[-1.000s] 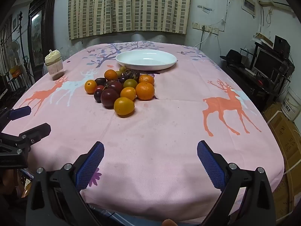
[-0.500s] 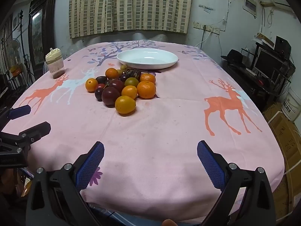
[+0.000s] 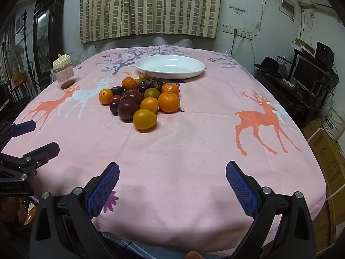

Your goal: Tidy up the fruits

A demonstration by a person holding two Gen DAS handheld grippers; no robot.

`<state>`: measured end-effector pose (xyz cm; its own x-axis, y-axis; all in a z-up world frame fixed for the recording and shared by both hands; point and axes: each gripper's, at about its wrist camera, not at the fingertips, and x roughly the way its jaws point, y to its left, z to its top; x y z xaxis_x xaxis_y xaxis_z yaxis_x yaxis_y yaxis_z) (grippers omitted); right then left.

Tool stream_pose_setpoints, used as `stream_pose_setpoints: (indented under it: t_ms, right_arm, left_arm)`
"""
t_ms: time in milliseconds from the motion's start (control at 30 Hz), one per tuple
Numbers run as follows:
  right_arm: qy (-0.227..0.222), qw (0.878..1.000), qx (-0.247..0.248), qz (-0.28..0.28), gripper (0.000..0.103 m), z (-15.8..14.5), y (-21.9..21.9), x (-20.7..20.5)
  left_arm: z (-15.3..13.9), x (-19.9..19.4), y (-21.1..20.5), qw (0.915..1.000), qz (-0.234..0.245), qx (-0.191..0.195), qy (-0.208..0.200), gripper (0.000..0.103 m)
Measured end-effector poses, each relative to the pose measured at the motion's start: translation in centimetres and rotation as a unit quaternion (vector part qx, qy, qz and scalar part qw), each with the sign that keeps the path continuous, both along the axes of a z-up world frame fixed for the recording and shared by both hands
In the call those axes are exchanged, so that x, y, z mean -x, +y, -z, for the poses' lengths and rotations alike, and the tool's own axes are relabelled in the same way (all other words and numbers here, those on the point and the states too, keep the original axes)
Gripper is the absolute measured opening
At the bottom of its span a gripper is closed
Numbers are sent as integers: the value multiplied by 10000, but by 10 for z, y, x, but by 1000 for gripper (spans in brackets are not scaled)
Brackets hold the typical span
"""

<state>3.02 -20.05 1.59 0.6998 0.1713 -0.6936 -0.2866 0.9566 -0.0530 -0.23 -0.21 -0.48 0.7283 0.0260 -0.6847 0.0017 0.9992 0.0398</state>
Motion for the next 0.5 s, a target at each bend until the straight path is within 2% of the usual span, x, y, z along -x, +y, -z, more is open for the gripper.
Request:
stream_pose_setpoints:
  t_ms: [500]
  right_arm:
    - [0, 10000, 7, -6, 99, 0, 0, 0]
  left_arm:
    - [0, 0, 0, 10000, 4, 3, 11, 99]
